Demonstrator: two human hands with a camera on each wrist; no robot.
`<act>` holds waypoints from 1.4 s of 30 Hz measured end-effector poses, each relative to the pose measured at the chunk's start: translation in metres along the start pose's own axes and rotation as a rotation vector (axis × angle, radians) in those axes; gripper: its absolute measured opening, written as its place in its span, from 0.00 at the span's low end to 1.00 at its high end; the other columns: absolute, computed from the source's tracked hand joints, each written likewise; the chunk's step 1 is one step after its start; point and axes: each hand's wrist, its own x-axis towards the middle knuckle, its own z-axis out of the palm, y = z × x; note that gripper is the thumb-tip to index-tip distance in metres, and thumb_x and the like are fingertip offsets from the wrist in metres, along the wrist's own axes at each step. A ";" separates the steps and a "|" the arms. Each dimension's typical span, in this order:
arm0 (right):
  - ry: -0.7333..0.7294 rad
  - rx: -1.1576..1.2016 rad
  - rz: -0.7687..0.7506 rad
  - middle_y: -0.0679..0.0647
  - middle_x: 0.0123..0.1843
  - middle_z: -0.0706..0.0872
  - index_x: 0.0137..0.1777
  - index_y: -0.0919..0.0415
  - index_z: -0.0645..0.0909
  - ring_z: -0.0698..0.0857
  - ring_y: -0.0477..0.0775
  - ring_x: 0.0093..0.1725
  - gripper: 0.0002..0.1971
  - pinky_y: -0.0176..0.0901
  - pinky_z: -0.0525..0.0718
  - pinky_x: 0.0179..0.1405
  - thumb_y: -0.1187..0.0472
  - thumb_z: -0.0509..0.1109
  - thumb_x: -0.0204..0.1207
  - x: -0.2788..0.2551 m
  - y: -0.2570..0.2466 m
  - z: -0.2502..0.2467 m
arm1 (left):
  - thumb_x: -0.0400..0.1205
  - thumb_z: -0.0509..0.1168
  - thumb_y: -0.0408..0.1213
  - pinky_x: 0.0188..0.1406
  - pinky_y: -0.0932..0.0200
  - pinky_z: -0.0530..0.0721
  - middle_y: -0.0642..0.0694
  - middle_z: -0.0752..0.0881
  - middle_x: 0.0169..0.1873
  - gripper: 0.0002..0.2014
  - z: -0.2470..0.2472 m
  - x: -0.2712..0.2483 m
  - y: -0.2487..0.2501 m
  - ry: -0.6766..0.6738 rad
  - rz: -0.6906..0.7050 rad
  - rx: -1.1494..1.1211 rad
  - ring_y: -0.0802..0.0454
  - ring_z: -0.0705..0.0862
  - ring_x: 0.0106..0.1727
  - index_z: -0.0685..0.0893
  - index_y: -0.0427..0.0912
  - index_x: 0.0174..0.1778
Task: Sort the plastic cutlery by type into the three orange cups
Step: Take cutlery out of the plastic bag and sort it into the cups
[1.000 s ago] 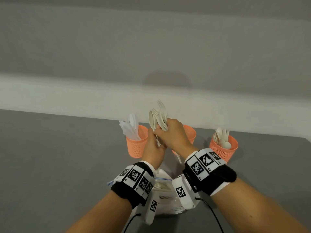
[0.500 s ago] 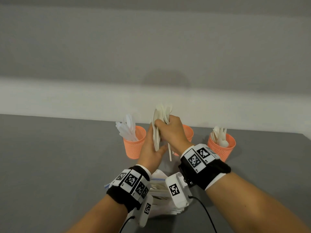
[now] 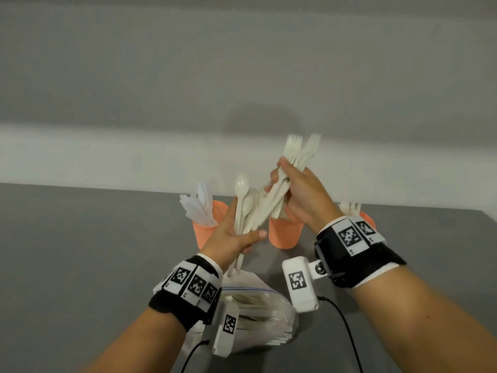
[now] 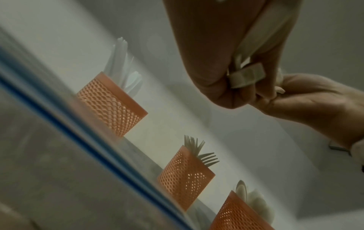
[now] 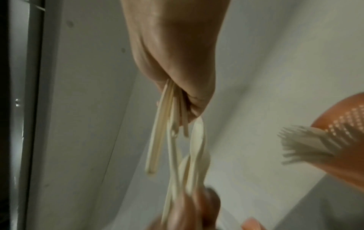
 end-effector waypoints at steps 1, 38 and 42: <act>0.031 0.036 -0.050 0.49 0.22 0.78 0.41 0.59 0.74 0.81 0.48 0.23 0.10 0.47 0.81 0.41 0.57 0.60 0.83 0.004 -0.007 -0.004 | 0.72 0.70 0.25 0.18 0.68 0.69 0.52 0.78 0.31 0.26 -0.001 0.000 0.002 0.020 -0.009 -0.019 0.62 0.73 0.23 0.71 0.42 0.64; -0.233 -0.397 0.107 0.65 0.45 0.88 0.50 0.57 0.81 0.88 0.62 0.44 0.10 0.56 0.88 0.39 0.65 0.75 0.71 -0.028 0.019 -0.020 | 0.72 0.68 0.19 0.23 0.66 0.76 0.54 0.79 0.17 0.12 0.052 0.022 0.015 -0.147 -0.018 0.332 0.61 0.77 0.20 0.77 0.40 0.33; -0.210 -0.314 0.016 0.53 0.27 0.84 0.43 0.59 0.78 0.85 0.51 0.30 0.04 0.43 0.86 0.36 0.67 0.70 0.75 -0.039 0.008 -0.033 | 0.71 0.75 0.30 0.48 0.58 0.82 0.48 0.81 0.40 0.15 0.060 0.010 0.013 -0.306 -0.080 0.567 0.55 0.80 0.42 0.78 0.41 0.50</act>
